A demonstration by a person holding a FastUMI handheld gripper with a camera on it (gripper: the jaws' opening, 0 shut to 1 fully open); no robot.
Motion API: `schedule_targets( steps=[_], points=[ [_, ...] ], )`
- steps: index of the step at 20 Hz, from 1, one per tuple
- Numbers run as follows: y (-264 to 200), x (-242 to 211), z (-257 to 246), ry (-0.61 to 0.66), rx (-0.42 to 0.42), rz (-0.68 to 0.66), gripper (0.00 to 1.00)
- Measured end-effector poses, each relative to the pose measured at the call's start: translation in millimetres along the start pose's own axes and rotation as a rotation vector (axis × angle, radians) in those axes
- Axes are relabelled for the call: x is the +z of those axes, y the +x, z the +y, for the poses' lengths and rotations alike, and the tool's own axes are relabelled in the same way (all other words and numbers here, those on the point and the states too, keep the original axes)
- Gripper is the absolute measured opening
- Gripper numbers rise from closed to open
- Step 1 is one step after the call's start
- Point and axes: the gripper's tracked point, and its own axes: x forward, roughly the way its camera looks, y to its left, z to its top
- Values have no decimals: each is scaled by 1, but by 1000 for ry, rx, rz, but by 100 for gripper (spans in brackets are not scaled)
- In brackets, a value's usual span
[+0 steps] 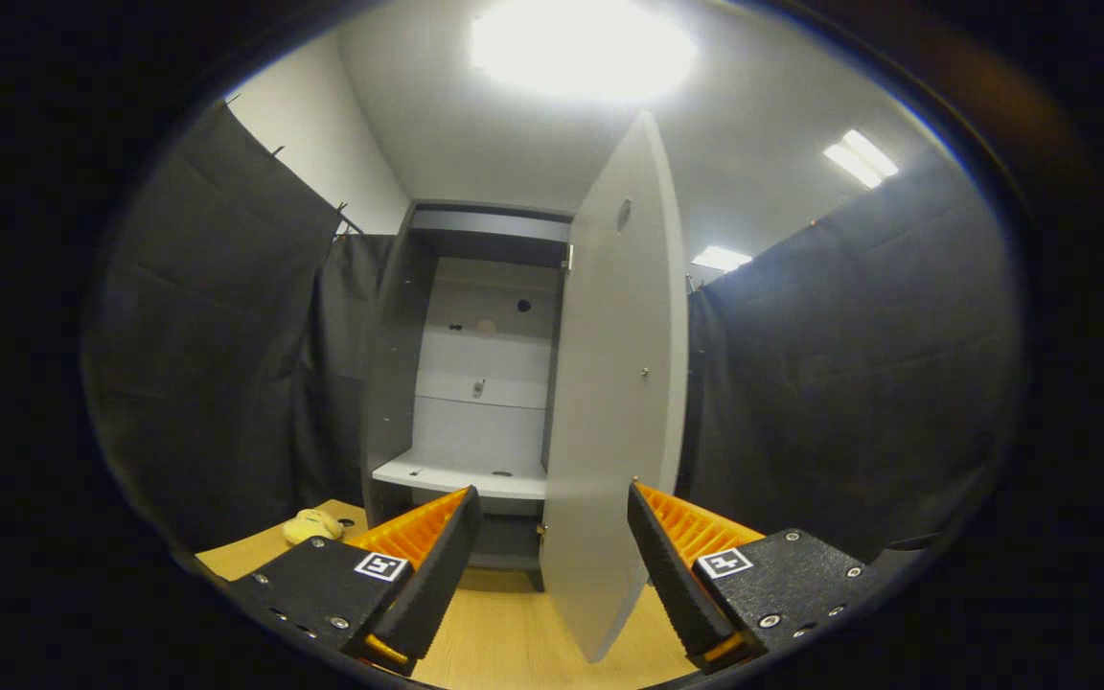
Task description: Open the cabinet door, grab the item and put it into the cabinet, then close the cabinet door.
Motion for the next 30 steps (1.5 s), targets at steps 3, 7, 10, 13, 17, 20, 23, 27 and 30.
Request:
schedule_targets(
  steps=[3, 7, 10, 13, 17, 20, 23, 27, 30],
  points=[
    [-9, -9, 40, -3, 67, -19, 94],
    [-13, -33, 95, 6, 158, -36, 95],
    [-13, -59, 126, 30, 210, -23, 95],
    [-9, -98, 152, 41, 238, 46, 95],
    [-2, -143, 176, -21, 257, 106, 95],
    [1, -183, 195, -9, 267, 178, 94],
    [4, -220, 205, -19, 264, 242, 93],
    [8, -266, 220, -45, 268, 321, 93],
    [11, -299, 228, -62, 264, 382, 90]
  ],
)
